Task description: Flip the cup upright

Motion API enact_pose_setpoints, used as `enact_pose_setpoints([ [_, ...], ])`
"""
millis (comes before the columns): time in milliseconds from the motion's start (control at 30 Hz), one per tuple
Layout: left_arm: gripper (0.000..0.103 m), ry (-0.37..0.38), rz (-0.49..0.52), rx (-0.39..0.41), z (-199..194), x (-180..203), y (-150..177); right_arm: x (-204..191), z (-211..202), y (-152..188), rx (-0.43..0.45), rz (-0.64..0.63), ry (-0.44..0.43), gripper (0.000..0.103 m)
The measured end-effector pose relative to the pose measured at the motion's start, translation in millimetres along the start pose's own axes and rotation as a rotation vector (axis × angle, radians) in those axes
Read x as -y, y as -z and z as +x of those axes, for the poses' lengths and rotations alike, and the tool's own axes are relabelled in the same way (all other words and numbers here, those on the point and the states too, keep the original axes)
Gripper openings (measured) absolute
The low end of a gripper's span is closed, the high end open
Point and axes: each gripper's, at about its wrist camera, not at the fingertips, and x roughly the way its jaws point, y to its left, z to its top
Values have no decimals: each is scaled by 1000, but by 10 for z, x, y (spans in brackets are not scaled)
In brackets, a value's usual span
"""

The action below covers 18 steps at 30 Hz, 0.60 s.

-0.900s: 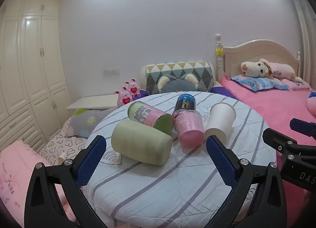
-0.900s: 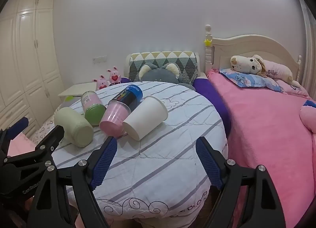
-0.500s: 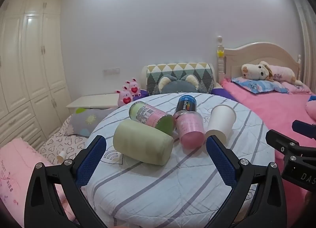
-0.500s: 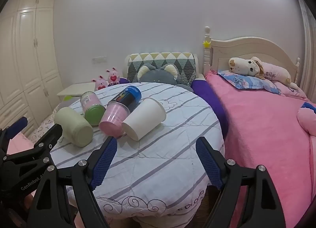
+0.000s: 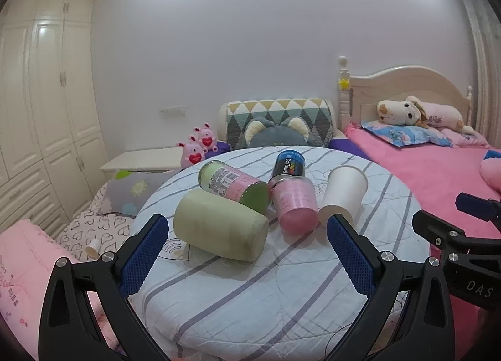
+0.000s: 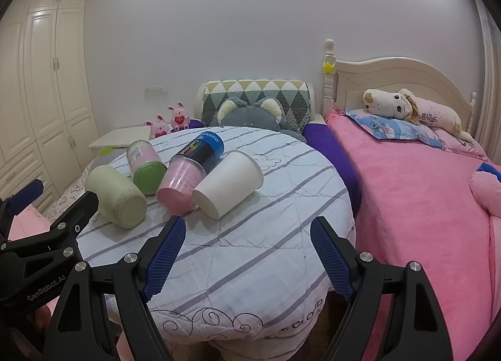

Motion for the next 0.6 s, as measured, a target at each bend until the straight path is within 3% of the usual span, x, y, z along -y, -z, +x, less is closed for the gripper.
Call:
enact_pose_setpoints([
  [600, 102, 15, -27, -20, 17, -58, -9, 19, -14, 19, -5, 6, 4, 83],
])
